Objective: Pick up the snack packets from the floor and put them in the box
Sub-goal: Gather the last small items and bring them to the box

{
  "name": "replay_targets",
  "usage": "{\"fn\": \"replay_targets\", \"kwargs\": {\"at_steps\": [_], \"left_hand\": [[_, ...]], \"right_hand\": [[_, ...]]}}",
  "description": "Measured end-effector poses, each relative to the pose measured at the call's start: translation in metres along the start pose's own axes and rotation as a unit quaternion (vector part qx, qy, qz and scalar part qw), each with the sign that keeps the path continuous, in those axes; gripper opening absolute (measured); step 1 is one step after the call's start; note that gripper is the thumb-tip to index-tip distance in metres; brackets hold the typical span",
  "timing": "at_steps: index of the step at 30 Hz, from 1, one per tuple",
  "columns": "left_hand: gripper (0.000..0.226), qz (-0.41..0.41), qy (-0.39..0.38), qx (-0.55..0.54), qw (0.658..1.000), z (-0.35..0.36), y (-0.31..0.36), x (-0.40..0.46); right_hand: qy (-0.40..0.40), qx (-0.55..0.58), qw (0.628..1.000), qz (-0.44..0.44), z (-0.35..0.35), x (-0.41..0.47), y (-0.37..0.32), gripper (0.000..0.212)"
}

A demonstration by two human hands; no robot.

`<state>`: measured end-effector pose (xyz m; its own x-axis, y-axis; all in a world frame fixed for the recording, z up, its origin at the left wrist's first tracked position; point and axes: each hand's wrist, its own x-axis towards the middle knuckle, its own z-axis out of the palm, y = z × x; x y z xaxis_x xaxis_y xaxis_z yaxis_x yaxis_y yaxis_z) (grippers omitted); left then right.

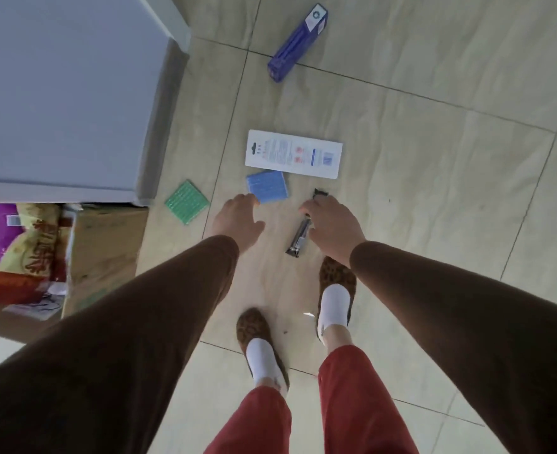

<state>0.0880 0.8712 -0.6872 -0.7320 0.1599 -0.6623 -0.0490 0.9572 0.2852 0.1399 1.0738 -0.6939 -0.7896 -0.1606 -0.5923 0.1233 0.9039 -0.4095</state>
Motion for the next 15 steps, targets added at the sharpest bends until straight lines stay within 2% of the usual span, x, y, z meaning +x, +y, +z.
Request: {"fn": "replay_targets", "kwargs": {"at_steps": [4,8,12,15], "left_hand": [[0.051,-0.016,0.017,-0.008,1.000,0.030,-0.006,0.054],[0.052,-0.018,0.060,-0.007,0.998,0.060,-0.014,0.105],[0.052,0.003,0.113,0.025,0.993,0.082,-0.021,0.133],[0.057,-0.014,0.134,0.058,0.989,0.095,-0.027,0.138]], "right_hand": [[-0.028,-0.109,0.990,-0.088,0.028,0.044,0.022,0.048],[-0.050,-0.217,0.961,-0.166,0.064,0.076,0.044,0.047],[-0.038,-0.288,0.939,-0.186,0.087,0.097,0.064,0.034],[-0.027,-0.293,0.936,-0.196,0.091,0.101,0.074,0.032]]}}
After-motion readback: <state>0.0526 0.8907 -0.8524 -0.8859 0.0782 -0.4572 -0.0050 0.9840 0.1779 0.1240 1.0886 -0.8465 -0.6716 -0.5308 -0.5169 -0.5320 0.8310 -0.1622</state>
